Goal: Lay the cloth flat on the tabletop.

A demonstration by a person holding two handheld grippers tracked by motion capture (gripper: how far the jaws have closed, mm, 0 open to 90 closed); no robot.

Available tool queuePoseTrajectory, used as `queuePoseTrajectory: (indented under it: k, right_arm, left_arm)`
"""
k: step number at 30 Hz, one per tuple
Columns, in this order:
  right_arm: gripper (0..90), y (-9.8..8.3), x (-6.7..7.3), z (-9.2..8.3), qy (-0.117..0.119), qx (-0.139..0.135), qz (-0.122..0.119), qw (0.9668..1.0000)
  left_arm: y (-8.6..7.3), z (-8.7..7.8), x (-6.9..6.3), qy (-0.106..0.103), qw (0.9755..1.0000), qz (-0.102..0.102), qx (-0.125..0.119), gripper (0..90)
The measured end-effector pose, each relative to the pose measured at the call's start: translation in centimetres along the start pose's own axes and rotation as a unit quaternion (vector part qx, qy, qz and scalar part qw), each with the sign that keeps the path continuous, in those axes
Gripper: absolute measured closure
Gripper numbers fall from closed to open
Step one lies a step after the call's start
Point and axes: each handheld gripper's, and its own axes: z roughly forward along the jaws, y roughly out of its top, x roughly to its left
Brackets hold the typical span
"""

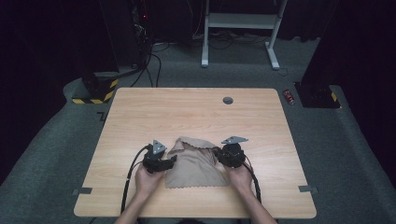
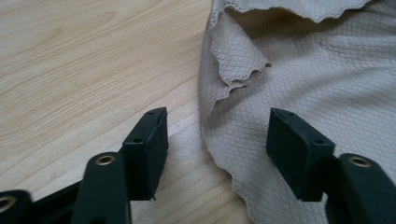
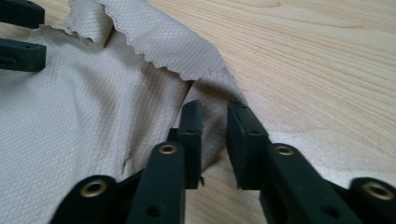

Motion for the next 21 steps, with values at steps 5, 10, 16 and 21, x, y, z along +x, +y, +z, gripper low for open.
queuePoseTrajectory:
  k: [5,10,16,21]
  right_arm:
    - [89.5,0.8,-0.2,0.0,0.002,0.009,-0.005,0.9999]
    - [89.8,2.3,0.3,-0.2,0.0,0.01,-0.026,0.9996]
    - [89.4,4.2,1.2,-0.4,-0.001,-0.001,-0.041,0.9992]
    - [73.4,3.6,1.3,-0.5,-0.008,-0.005,-0.04,0.9991]
  left_arm:
    - [0.0,0.0,0.0,0.002,1.0,-0.003,0.0,35.1]
    - [0.0,0.0,0.0,0.001,1.0,-0.002,0.0,34.9]
    - [0.0,0.0,0.0,0.002,1.0,-0.002,0.001,34.7]
    - [0.0,0.0,0.0,0.001,1.0,-0.002,0.0,34.5]
